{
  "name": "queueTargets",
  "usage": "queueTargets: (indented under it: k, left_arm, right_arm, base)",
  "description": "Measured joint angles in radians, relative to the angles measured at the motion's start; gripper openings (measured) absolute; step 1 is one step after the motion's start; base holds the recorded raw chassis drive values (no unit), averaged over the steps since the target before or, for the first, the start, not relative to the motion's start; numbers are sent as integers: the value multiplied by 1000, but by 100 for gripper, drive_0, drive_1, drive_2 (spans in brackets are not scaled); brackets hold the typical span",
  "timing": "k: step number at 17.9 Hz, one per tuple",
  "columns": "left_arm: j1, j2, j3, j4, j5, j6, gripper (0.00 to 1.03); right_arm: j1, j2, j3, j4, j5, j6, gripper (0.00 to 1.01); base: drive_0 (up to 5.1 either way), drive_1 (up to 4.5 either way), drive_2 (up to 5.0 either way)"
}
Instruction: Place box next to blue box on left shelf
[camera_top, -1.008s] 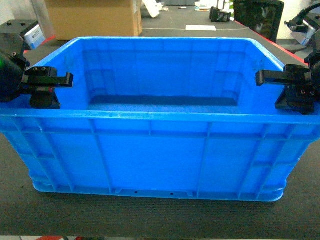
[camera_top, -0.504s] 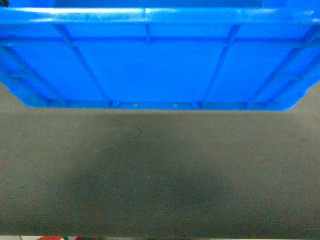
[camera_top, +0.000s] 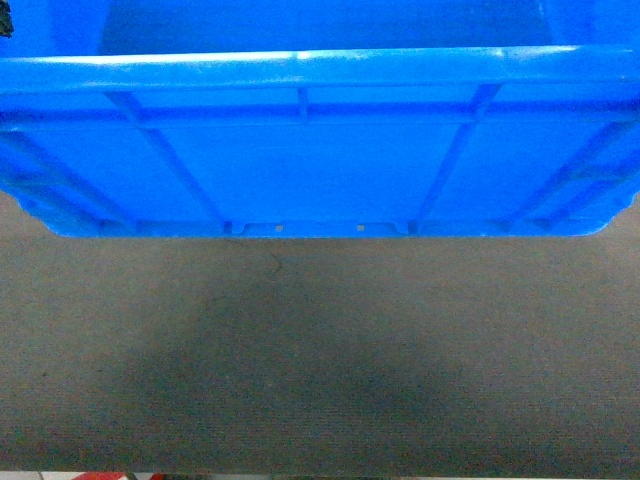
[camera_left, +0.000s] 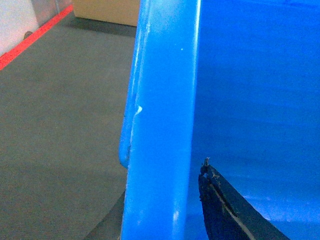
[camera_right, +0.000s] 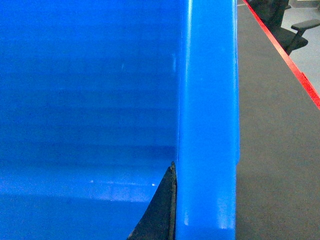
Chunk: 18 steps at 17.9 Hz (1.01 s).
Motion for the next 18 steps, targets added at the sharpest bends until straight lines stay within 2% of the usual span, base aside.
queueTargets:
  k: [18]
  left_arm:
    - [-3,0,0,2,0,0,30]
  right_arm:
    - [3,1,0,0,4,-1,7]
  base:
    - [-165,-165,-165]
